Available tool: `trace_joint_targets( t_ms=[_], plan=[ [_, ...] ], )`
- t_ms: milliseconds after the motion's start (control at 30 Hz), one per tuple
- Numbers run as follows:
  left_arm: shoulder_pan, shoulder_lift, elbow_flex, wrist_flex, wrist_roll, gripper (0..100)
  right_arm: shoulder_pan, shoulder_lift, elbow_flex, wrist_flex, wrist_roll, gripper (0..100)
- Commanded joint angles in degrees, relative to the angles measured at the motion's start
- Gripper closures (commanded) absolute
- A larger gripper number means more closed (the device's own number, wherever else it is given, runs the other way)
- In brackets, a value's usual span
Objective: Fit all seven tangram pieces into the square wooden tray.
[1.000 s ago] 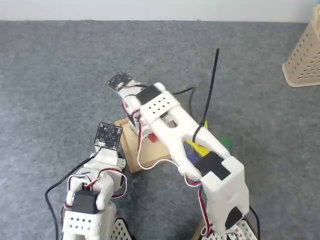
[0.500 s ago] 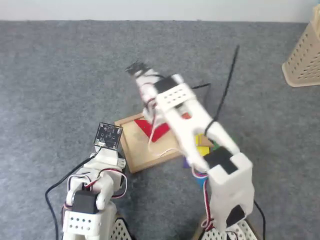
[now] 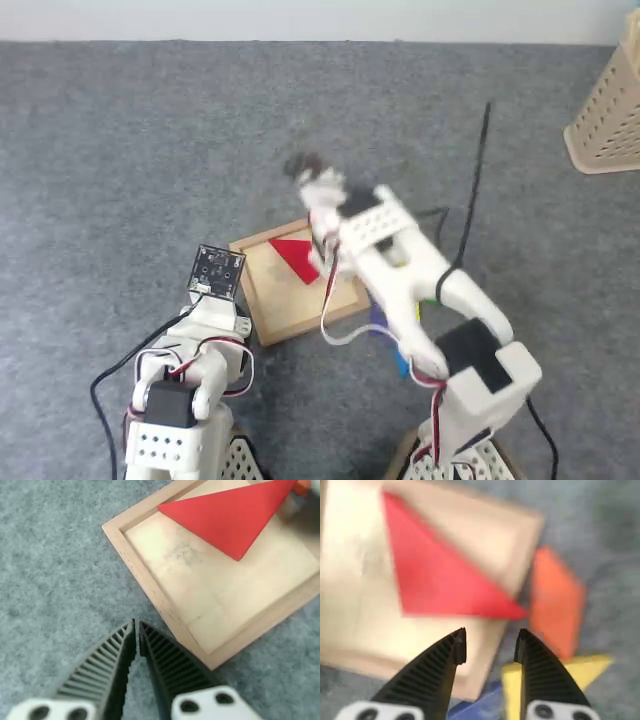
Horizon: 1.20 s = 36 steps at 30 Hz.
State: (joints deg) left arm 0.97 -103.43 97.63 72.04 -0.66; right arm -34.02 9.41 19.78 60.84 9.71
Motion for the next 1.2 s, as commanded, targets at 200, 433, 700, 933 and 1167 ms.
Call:
trace_joint_targets(
  t_ms=[200, 433, 700, 933, 1167],
  plan=[
    [0.0, -1.2, -1.1, 0.4, 0.4, 99, 1.2, -0.9, 2.5, -4.2, 0.3, 84.6],
    [0.0, -1.2, -1.1, 0.4, 0.4, 99, 7.2, 5.0, 0.4, -3.7, -5.4, 97.2],
    [0.0, -1.2, -1.1, 0.4, 0.4, 99, 18.1, 0.7, 3.5, -1.8, -14.6, 99.0],
    [0.0, -1.2, -1.1, 0.4, 0.4, 99, 22.2, -4.9, 10.5, -3.2, -14.5, 98.0],
    [0.0, -1.2, -1.1, 0.4, 0.4, 99, 17.5, -6.8, 9.9, 1.4, -9.8, 82.1]
  ],
)
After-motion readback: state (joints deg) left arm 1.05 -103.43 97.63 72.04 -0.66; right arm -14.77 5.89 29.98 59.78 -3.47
